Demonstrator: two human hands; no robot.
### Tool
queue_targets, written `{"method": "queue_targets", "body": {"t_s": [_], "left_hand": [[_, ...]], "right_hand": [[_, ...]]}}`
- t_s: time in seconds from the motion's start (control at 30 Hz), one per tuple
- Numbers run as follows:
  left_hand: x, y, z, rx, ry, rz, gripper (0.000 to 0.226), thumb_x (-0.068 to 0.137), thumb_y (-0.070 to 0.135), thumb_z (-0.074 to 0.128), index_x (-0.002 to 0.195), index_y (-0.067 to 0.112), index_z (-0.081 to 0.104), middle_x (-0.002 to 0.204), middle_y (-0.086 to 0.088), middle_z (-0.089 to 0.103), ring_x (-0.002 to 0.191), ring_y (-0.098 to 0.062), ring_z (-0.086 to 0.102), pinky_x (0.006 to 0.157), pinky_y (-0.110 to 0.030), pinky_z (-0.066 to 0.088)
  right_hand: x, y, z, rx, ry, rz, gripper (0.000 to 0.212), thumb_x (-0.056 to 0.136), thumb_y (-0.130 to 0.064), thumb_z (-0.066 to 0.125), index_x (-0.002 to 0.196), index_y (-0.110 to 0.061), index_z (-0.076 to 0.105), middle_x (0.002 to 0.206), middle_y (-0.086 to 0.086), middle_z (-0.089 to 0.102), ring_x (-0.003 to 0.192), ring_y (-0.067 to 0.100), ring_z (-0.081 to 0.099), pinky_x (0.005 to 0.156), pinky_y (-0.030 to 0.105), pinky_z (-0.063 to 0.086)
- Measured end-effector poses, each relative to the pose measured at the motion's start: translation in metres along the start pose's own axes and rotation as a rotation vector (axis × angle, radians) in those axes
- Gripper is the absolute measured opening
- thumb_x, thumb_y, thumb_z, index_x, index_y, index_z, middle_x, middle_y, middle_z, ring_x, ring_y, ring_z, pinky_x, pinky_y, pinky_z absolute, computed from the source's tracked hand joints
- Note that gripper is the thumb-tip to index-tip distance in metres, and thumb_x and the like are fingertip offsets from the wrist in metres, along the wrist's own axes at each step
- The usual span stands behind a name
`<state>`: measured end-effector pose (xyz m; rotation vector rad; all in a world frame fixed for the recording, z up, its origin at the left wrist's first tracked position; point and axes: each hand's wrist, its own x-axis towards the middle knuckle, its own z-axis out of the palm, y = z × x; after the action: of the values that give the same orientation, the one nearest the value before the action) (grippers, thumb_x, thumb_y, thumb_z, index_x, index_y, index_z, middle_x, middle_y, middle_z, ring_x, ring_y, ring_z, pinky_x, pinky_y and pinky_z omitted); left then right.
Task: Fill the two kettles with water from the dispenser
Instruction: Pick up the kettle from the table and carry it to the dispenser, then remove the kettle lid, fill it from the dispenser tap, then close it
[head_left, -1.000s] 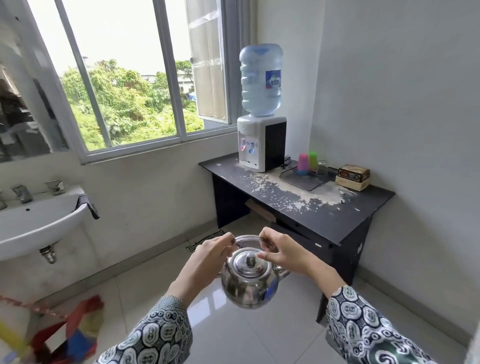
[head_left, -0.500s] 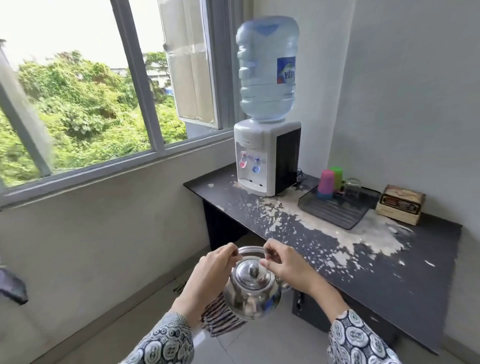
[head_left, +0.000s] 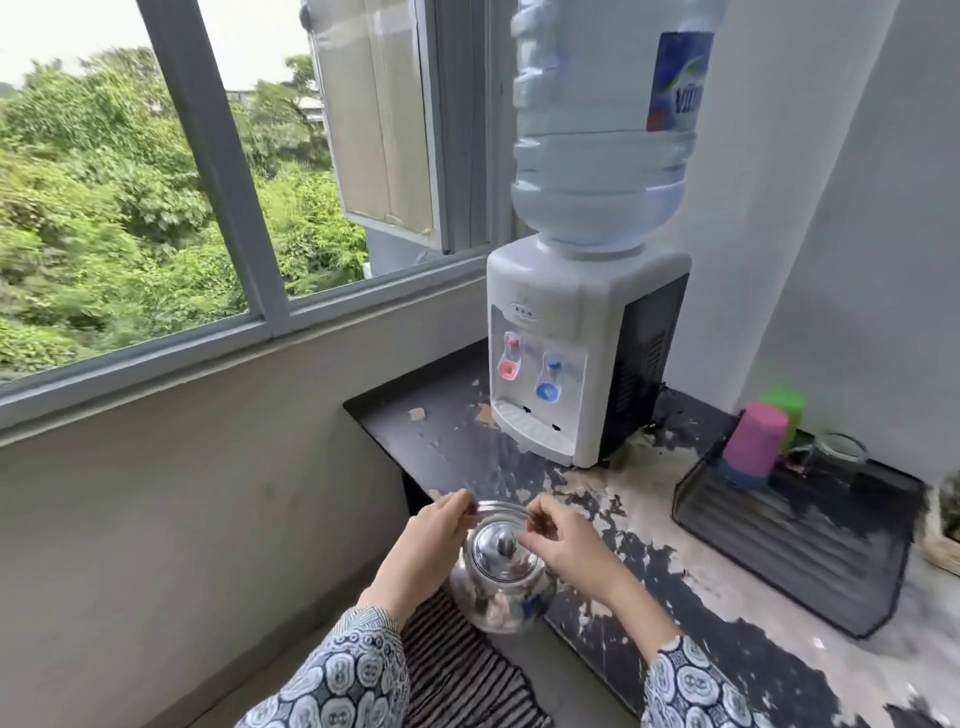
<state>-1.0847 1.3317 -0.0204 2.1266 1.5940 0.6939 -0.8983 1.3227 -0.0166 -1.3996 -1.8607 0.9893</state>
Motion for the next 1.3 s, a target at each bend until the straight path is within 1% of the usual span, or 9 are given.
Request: {"method": "queue_targets", "body": {"t_s": [0.13,0.27,0.4,0.6,0.7,0.87,1.07,1.17,1.3], "left_hand": [[0.069,-0.027,0.007,0.045,-0.032,-0.023,0.017,0.094,0.022,0.045,0.105,0.013,0.054,0.108,0.0,0.064,0.097,-0.021,0.06,0.076,-0.028,0.04],[0.128,-0.053,0.014,0.061,-0.077,-0.012,0.015,0.095,0.024,0.045,0.103,0.014,0.053,0.107,0.0,0.065,0.095,-0.023,0.061,0.078,-0.031,0.043],[0.175,-0.073,0.016,0.069,-0.133,0.025,0.013,0.096,0.02,0.044,0.1,0.012,0.053,0.104,-0.002,0.064,0.093,-0.022,0.059,0.074,-0.028,0.04],[0.228,-0.096,0.022,0.033,-0.192,0.092,0.014,0.096,0.022,0.044,0.1,0.012,0.052,0.102,-0.002,0.064,0.089,-0.023,0.06,0.076,-0.036,0.045],[0.246,-0.108,0.025,0.011,-0.221,0.118,0.013,0.095,0.021,0.045,0.102,0.014,0.054,0.102,-0.001,0.064,0.09,-0.024,0.06,0.078,-0.038,0.046],[0.261,-0.121,0.029,-0.086,-0.185,0.149,0.018,0.094,0.017,0.048,0.107,0.022,0.059,0.105,0.007,0.065,0.092,-0.014,0.062,0.078,-0.031,0.047],[0.25,-0.146,0.03,-0.146,-0.189,0.263,0.019,0.088,0.012,0.058,0.105,0.017,0.067,0.114,0.012,0.065,0.093,0.002,0.061,0.086,-0.02,0.05],[0.239,-0.159,0.034,-0.111,-0.21,0.347,0.015,0.084,0.008,0.064,0.096,0.015,0.07,0.122,0.012,0.061,0.111,-0.006,0.06,0.092,-0.018,0.048],[0.228,-0.167,0.04,-0.115,-0.119,0.422,0.015,0.082,0.004,0.065,0.09,0.014,0.072,0.123,0.002,0.062,0.116,-0.018,0.058,0.093,-0.024,0.049]], "right_hand": [[0.068,0.019,-0.002,0.056,0.02,0.051,0.018,0.086,-0.023,0.062,0.08,-0.014,0.048,0.071,-0.006,0.048,0.066,0.006,0.044,0.062,0.011,0.036],[0.124,0.035,-0.005,0.1,0.049,0.091,0.018,0.085,-0.023,0.064,0.087,-0.007,0.055,0.079,-0.001,0.053,0.075,0.012,0.049,0.074,0.026,0.04],[0.164,0.048,-0.004,0.123,0.106,0.153,0.02,0.085,-0.024,0.061,0.089,-0.005,0.056,0.079,-0.001,0.054,0.075,0.011,0.049,0.074,0.028,0.039],[0.209,0.067,-0.002,0.148,0.163,0.254,0.014,0.087,-0.025,0.057,0.087,-0.012,0.055,0.077,-0.007,0.05,0.069,0.002,0.046,0.063,0.007,0.036],[0.228,0.073,0.001,0.161,0.199,0.274,0.018,0.086,-0.024,0.059,0.07,-0.024,0.049,0.067,-0.011,0.049,0.058,-0.009,0.046,0.06,0.005,0.036],[0.239,0.075,0.006,0.168,0.248,0.261,0.017,0.087,-0.028,0.058,0.072,-0.024,0.051,0.068,-0.01,0.052,0.058,-0.006,0.047,0.061,0.008,0.038],[0.224,0.085,0.023,0.154,0.378,0.176,0.012,0.085,-0.012,0.062,0.076,-0.02,0.067,0.081,-0.002,0.063,0.082,0.004,0.059,0.082,0.019,0.045],[0.212,0.091,0.036,0.085,0.412,0.099,0.015,0.078,-0.004,0.068,0.075,-0.018,0.07,0.086,-0.005,0.063,0.093,0.003,0.061,0.086,0.022,0.048],[0.204,0.1,0.046,-0.05,0.47,-0.004,0.026,0.069,0.004,0.074,0.072,-0.021,0.07,0.092,-0.014,0.057,0.109,-0.001,0.056,0.094,0.011,0.041]]}}
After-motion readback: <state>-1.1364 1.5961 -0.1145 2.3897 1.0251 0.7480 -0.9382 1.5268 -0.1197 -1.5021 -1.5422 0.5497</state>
